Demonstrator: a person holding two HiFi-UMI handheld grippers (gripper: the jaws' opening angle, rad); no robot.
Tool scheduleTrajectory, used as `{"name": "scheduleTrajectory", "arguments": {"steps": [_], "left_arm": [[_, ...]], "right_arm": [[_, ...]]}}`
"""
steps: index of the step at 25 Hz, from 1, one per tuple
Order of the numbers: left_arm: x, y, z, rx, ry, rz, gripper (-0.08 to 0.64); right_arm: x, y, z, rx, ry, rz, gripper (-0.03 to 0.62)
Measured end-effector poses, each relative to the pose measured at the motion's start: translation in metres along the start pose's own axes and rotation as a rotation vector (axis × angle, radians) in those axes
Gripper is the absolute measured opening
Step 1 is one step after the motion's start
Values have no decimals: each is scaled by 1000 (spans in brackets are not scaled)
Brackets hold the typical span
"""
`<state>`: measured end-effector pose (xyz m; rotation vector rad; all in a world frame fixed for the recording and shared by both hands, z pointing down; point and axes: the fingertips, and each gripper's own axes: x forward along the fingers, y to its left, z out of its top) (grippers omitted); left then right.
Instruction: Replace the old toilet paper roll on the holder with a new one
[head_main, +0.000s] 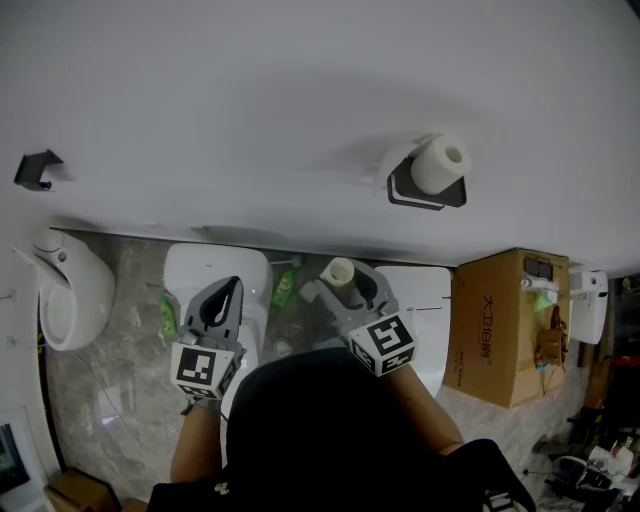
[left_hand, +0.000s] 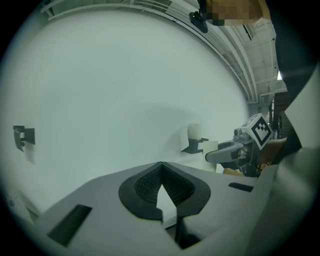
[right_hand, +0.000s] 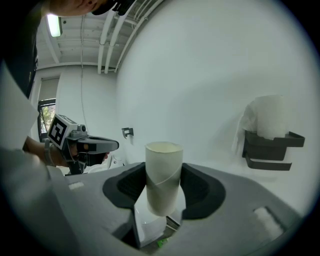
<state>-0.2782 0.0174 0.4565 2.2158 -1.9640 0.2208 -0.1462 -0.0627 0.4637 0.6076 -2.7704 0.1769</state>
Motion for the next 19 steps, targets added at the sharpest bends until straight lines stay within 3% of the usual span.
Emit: {"name": "scheduleTrajectory", "arguments": {"steps": [8,14,19], "left_arm": [[14,-12,5,33,-6,-27,14],[22,-24,9,6,1,-33,14],[31,-28,5,45,-2,-47,14]], "right_arm": [[-7,-13,-2,12,-1,-20,204],[-15,-24,-5,18,-4,-35,204],[-20,-35,-7,19,-3,-43,204]]}}
